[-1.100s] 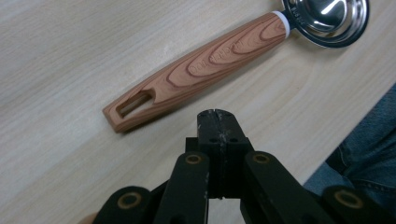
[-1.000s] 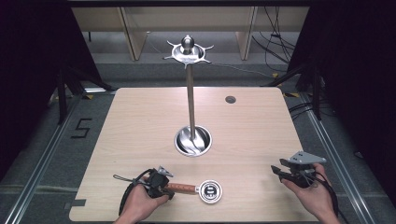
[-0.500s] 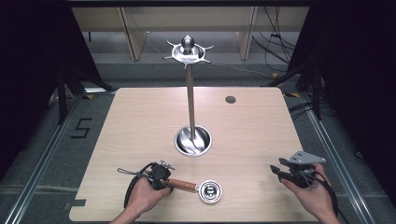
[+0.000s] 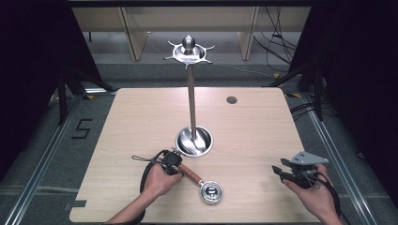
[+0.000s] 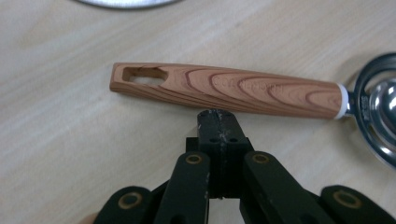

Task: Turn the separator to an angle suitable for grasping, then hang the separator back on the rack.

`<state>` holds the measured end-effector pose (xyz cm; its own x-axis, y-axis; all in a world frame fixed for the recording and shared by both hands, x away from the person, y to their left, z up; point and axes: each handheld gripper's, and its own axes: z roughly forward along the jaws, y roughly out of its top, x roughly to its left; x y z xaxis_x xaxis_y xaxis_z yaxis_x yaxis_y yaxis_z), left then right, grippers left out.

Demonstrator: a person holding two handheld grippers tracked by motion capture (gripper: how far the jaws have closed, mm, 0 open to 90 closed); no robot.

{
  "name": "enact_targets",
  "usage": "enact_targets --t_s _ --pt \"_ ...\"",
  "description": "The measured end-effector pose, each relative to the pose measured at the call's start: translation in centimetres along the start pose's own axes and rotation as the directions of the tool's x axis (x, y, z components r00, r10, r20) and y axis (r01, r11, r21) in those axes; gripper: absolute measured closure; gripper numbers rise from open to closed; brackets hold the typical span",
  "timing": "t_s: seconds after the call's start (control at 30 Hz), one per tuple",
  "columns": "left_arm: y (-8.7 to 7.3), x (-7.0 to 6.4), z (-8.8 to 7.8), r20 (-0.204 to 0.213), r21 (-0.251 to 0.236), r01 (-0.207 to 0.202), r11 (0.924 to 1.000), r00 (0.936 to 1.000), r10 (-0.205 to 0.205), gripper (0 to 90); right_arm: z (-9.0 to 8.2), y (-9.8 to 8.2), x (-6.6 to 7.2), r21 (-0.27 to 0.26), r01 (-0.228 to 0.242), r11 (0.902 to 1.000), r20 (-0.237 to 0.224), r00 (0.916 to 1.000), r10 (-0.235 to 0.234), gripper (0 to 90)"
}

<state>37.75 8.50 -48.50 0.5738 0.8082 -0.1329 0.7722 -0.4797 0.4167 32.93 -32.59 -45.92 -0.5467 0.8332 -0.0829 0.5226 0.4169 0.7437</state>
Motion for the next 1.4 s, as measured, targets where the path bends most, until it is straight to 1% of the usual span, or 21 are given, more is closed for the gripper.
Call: enact_targets --t_s 0.3,0.33,0.37,0.4,0.43,0.47,0.53,0.57,0.6,0.63,0.67,0.7,0.77,0.87,0.93,1.0,1.07,1.13,1.27,1.3,1.4 --pt "0.9 -0.6 0.6 0.015 -0.029 0.018 0.9994 0.9997 -0.017 89.2 0.0 -0.1 -0.2 -0.011 0.009 0.9999 0.006 0.9999 -0.009 53.8" --pt "0.7 -0.6 0.4 0.02 -0.036 0.022 0.9991 0.9996 -0.021 89.1 -0.1 -0.1 0.0 -0.011 -0.019 0.9998 0.009 0.9998 0.019 53.7" --pt "0.5 -0.4 0.1 0.021 -0.033 0.014 0.9993 0.9997 -0.013 89.1 -0.1 -0.1 0.0 -0.011 -0.019 0.9998 0.009 0.9998 0.019 53.7" --pt "0.1 -0.2 -0.8 0.014 -0.055 0.035 0.9979 0.9993 -0.034 87.5 -0.1 -0.1 -0.1 -0.025 -0.008 0.9996 0.01 0.9999 0.008 53.6" --pt "-0.1 0.0 -1.2 0.008 -0.069 0.038 0.9969 0.9993 -0.038 83.7 -0.2 -0.1 -0.3 -0.014 0.001 0.9999 0.002 1.0 -0.001 53.5" --pt "-0.2 0.1 -1.5 -0.006 -0.083 0.05 0.9953 0.9987 -0.05 79.3 -0.3 -0.2 -0.1 -0.012 -0.03 0.9995 0.009 0.9995 0.031 53.4" --pt "-0.3 0.1 -1.9 -0.015 -0.087 0.06 0.9944 0.998 -0.062 69.0 -0.2 -0.2 -0.1 -0.007 -0.042 0.9991 0.007 0.9991 0.042 53.3" --pt "-0.4 0.2 -2.2 -0.005 -0.098 0.092 0.991 0.9957 -0.093 64.3 -0.2 -0.2 -0.3 -0.01 -0.027 0.9996 0.004 0.9996 0.028 53.2" --pt "-0.4 0.2 -2.2 -0.005 -0.098 0.092 0.991 0.9957 -0.093 59.9 -0.2 -0.2 -0.3 -0.006 -0.035 0.9994 0.008 0.9994 0.035 53.2" --pt "-0.4 0.2 -2.3 0.001 -0.111 0.11 0.9877 0.9939 -0.111 59.9 -0.2 -0.2 -0.3 -0.006 -0.035 0.9994 0.008 0.9994 0.035 53.2" --pt "-0.3 0.1 -2.4 0.026 -0.118 0.185 0.9756 0.9827 -0.183 53.0 -0.3 -0.2 -0.3 -0.013 -0.031 0.9995 0.008 0.9995 0.031 53.1" --pt "-0.3 0.1 -2.4 0.026 -0.118 0.185 0.9756 0.9827 -0.183 50.3 -0.4 -0.2 -0.1 0.0 -0.068 0.9977 0.004 0.9977 0.068 53.1" --pt "-0.1 0.1 -2.2 0.025 -0.124 0.211 0.9697 0.9776 -0.209 46.5 -0.4 -0.2 -0.3 -0.019 -0.031 0.9993 0.017 0.9994 0.032 53.1" --pt "0.1 0.1 -2.1 0.028 -0.122 0.235 0.9644 0.9721 -0.233 43.7 -0.5 -0.2 -0.2 -0.017 -0.051 0.9985 0.015 0.9986 0.052 53.1" --pt "0.2 0.1 -2.2 0.019 -0.126 0.238 0.963 0.9711 -0.238 42.2 -0.4 -0.1 -0.4 -0.018 -0.028 0.9994 0.023 0.9993 0.029 53.1" --pt "0.5 -0.2 -2.2 0.011 -0.127 0.26 0.9572 0.9653 -0.261 39.5 -0.4 -0.1 -0.4 -0.017 -0.027 0.9995 0.023 0.9994 0.027 53.1" --pt "0.7 -0.2 -2.2 0.012 -0.124 0.255 0.959 0.9667 -0.255 38.7 -0.4 -0.1 -0.5 -0.021 -0.003 0.9998 0.026 0.9997 0.004 53.1" --pt "0.9 -0.5 -2.1 0.01 -0.117 0.261 0.9582 0.965 -0.262 38.7 -0.3 0.0 -0.2 -0.013 -0.049 0.9987 0.018 0.9986 0.049 52.7" --pt "1.6 -1.1 -1.8 0.002 -0.083 0.256 0.9632 0.9665 -0.257 38.8 -0.2 0.0 -0.2 -0.004 -0.044 0.999 0.004 0.999 0.044 52.4" --pt "1.9 -1.3 -1.5 0.005 -0.071 0.258 0.9637 0.9662 -0.258 38.8 -0.1 -0.1 -0.5 -0.018 -0.002 0.9998 0.013 0.9999 0.002 52.4" --pt "2.2 -1.6 -1.2 -0.002 -0.066 0.267 0.9615 0.9635 -0.268 38.6 -0.2 -0.1 -0.3 -0.019 -0.022 0.9996 0.008 0.9997 0.022 52.3"
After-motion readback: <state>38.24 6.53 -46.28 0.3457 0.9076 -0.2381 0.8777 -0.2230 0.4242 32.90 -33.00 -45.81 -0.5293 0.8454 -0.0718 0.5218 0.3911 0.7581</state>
